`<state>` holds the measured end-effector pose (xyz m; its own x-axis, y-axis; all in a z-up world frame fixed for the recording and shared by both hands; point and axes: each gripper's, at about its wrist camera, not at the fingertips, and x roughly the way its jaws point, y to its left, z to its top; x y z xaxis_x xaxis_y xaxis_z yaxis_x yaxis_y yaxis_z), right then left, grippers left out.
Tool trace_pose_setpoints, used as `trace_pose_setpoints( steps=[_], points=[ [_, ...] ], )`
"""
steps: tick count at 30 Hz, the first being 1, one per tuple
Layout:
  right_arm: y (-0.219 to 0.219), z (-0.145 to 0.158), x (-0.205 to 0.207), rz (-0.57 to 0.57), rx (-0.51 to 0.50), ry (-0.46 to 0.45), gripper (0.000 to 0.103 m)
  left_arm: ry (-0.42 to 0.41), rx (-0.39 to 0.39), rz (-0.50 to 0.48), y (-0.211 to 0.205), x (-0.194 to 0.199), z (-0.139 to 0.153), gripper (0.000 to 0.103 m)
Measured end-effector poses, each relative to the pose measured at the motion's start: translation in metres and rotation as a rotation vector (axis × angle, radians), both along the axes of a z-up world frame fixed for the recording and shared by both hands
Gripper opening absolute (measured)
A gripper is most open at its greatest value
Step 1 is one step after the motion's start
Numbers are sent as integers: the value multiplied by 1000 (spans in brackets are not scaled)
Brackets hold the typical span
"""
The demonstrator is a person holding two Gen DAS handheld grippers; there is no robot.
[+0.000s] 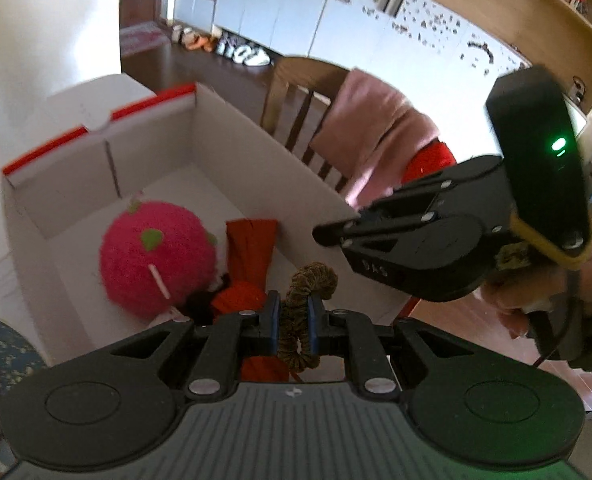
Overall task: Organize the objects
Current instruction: 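Carry the bead string into the box with the left gripper and release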
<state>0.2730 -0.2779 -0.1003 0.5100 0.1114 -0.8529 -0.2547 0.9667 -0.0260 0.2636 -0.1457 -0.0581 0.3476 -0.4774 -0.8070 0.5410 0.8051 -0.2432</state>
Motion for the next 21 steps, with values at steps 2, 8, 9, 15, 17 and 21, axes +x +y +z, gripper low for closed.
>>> trace_pose_setpoints(
  steps=[2, 8, 9, 15, 17, 21],
  points=[
    [0, 0, 0, 0, 0, 0, 3, 14, 11, -6, -4, 2, -6, 12],
    [1, -1, 1, 0, 1, 1, 3, 69, 68, -10, -9, 12, -32, 13],
    [2, -1, 1, 0, 1, 1, 3, 78, 76, -11, -9, 13, -36, 13],
    [2, -1, 0, 0, 1, 3, 3, 106, 78, -16, -8, 16, -44, 13],
    [3, -2, 0, 0, 1, 4, 3, 103, 79, -21, -8, 16, -44, 13],
    [3, -2, 0, 1, 1, 5, 3, 100, 84, -17, -9, 15, -42, 13]
  ],
)
